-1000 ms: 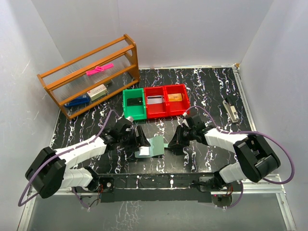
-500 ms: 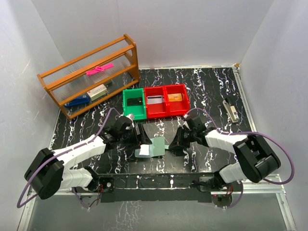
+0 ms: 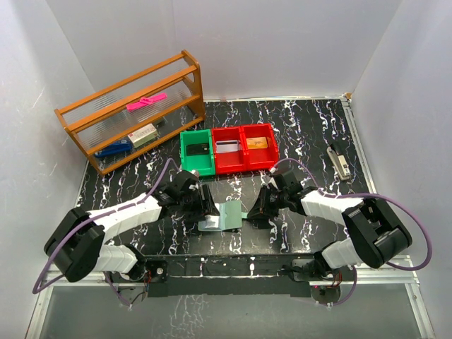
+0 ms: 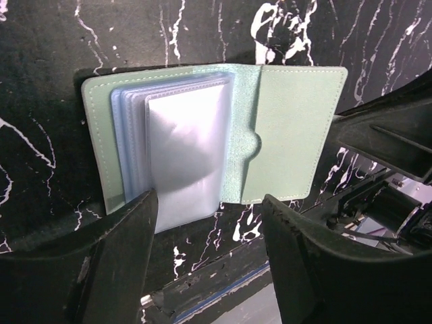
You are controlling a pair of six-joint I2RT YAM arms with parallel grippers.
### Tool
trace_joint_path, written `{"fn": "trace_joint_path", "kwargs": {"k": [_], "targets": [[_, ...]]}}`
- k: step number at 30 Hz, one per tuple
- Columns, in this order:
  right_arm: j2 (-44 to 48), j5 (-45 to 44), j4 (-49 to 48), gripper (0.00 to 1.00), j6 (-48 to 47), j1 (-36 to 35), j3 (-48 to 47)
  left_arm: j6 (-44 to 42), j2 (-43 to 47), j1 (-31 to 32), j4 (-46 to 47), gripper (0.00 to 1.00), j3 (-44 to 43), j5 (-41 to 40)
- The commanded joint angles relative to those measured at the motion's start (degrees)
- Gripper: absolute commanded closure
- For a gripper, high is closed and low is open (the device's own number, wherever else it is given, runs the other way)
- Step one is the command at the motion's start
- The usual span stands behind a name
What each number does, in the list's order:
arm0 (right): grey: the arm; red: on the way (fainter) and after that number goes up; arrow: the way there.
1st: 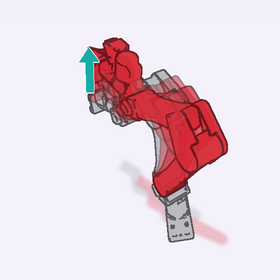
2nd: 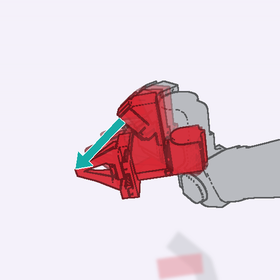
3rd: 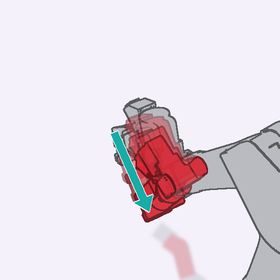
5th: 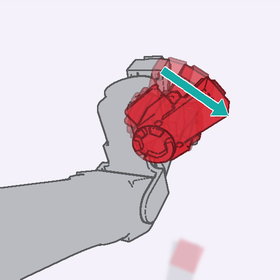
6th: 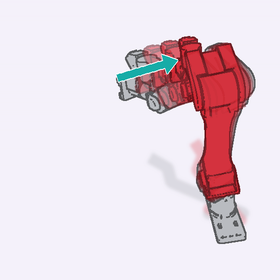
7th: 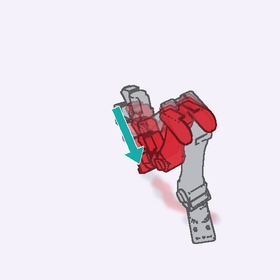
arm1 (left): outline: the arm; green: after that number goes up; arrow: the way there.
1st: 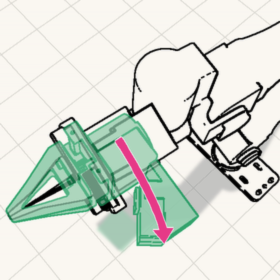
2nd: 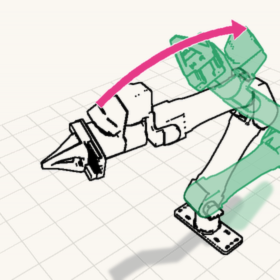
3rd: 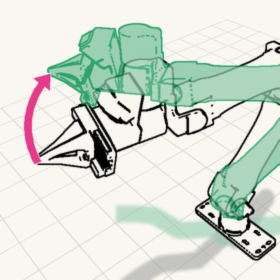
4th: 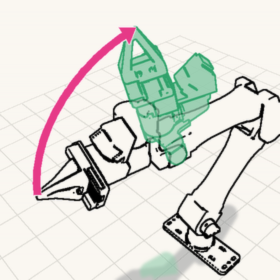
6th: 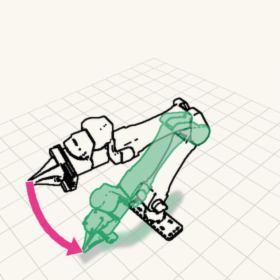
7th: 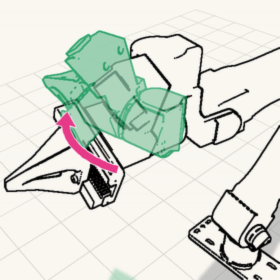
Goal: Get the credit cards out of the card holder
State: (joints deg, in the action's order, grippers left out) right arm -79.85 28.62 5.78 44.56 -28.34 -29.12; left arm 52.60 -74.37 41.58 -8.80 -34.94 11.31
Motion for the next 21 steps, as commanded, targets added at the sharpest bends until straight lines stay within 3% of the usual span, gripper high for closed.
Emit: {"fn": "trace_joint_path", "kwargs": {"k": [1, 12, 21], "targets": [[0.71, 0.11, -3.23, 0.96, 0.16, 0.30, 0.27, -0.58, 0.93, -0.20, 2.31, 0.40, -0.60, 2.37], [0.77, 0.33, -3.40, 0.95, 0.40, 0.30, 0.41, -3.20, 4.10, -0.21, -7.39, 0.27, -3.36, -5.11], [0.82, 0.16, -4.17, 0.94, 0.92, 0.32, 1.25, -3.45, -0.79, -0.25, -3.55, 0.33, -3.94, -1.75]]}}
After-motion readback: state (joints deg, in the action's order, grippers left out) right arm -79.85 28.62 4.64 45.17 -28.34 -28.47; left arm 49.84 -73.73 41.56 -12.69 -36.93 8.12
